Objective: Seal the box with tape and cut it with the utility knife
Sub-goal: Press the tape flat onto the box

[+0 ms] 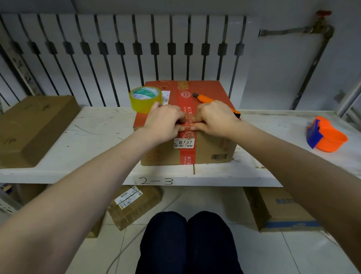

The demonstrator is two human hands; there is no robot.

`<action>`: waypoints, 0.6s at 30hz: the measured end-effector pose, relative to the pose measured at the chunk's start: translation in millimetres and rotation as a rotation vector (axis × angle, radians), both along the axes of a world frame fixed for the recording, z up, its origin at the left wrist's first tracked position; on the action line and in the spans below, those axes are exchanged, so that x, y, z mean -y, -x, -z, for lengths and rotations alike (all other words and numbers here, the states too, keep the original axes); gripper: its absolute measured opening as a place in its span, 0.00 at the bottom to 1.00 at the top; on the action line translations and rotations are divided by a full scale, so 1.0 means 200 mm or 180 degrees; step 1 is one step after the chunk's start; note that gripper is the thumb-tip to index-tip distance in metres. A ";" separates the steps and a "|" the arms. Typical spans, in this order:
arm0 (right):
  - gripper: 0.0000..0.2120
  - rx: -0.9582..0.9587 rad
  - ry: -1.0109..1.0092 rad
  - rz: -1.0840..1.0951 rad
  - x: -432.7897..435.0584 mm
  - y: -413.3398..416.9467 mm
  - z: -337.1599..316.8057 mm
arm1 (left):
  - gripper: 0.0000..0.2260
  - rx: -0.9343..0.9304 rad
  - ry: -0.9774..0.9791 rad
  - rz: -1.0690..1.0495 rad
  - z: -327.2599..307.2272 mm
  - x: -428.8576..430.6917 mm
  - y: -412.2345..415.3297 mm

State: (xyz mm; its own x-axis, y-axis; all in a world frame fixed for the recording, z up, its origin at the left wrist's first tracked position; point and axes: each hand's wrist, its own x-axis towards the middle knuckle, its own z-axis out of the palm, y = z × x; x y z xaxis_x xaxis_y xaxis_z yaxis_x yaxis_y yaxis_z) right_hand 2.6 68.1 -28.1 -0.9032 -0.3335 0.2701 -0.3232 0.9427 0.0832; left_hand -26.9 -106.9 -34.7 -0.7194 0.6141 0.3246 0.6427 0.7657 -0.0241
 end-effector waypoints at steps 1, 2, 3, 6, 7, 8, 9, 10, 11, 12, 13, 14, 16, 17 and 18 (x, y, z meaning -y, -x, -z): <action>0.18 -0.0014 0.0057 -0.0036 -0.01 -0.01 0.01 | 0.10 0.0021 -0.0024 -0.0002 0.00 0.00 0.00; 0.20 -0.0071 0.0057 -0.0006 -0.02 -0.02 0.02 | 0.10 0.0047 -0.0050 -0.0008 0.00 0.00 0.00; 0.24 -0.0195 0.0008 0.0082 -0.01 -0.03 0.04 | 0.10 0.0081 -0.0077 -0.0019 0.00 0.00 0.00; 0.28 -0.0763 -0.0057 0.0462 0.05 -0.04 0.16 | 0.12 0.0139 -0.0006 -0.0052 -0.01 0.00 0.01; 0.29 -0.0896 -0.0006 0.0518 0.07 -0.04 0.19 | 0.13 0.0115 0.0040 -0.0061 -0.01 0.00 0.01; 0.28 -0.1008 0.0025 0.0536 0.09 -0.04 0.22 | 0.14 0.0068 0.0049 -0.0059 0.00 0.01 0.01; 0.28 -0.1102 0.0024 0.0526 0.09 -0.03 0.23 | 0.15 0.0017 0.0020 -0.0054 0.01 0.01 0.00; 0.27 -0.1143 0.0005 0.0502 0.09 -0.03 0.24 | 0.16 -0.0017 -0.0027 -0.0066 0.03 0.01 0.00; 0.26 -0.1148 0.0006 0.0463 0.09 -0.02 0.24 | 0.17 -0.0058 -0.0073 -0.0089 0.04 0.01 -0.01; 0.24 -0.1126 0.0041 0.0404 0.08 -0.02 0.24 | 0.18 -0.0132 -0.0109 -0.0105 0.06 0.00 -0.02; 0.23 -0.1118 0.0070 0.0309 0.07 -0.02 0.23 | 0.18 -0.0221 -0.0127 -0.0119 0.07 -0.01 -0.03; 0.20 -0.1094 0.0075 0.0180 0.05 -0.02 0.22 | 0.18 -0.0297 -0.0122 -0.0126 0.08 -0.02 -0.03; 0.18 -0.0917 -0.0024 -0.0060 0.01 -0.03 0.17 | 0.17 -0.0378 -0.0084 -0.0084 0.08 -0.03 -0.04; 0.19 -0.0785 -0.0151 -0.0119 -0.01 -0.03 0.15 | 0.17 -0.0400 -0.0059 -0.0053 0.09 -0.03 -0.04; 0.20 -0.0680 -0.0280 -0.0128 -0.03 -0.04 0.13 | 0.17 -0.0419 -0.0032 -0.0032 0.09 -0.02 -0.04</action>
State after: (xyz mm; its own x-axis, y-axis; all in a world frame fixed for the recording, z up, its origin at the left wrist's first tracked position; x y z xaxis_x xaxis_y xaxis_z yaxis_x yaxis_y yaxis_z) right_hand 10.5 73.1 -53.4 -0.8143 -0.3988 0.4219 -0.3265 0.9155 0.2351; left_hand -19.0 -101.9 -53.3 -0.6764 0.6033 0.4226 0.6267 0.7728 -0.1002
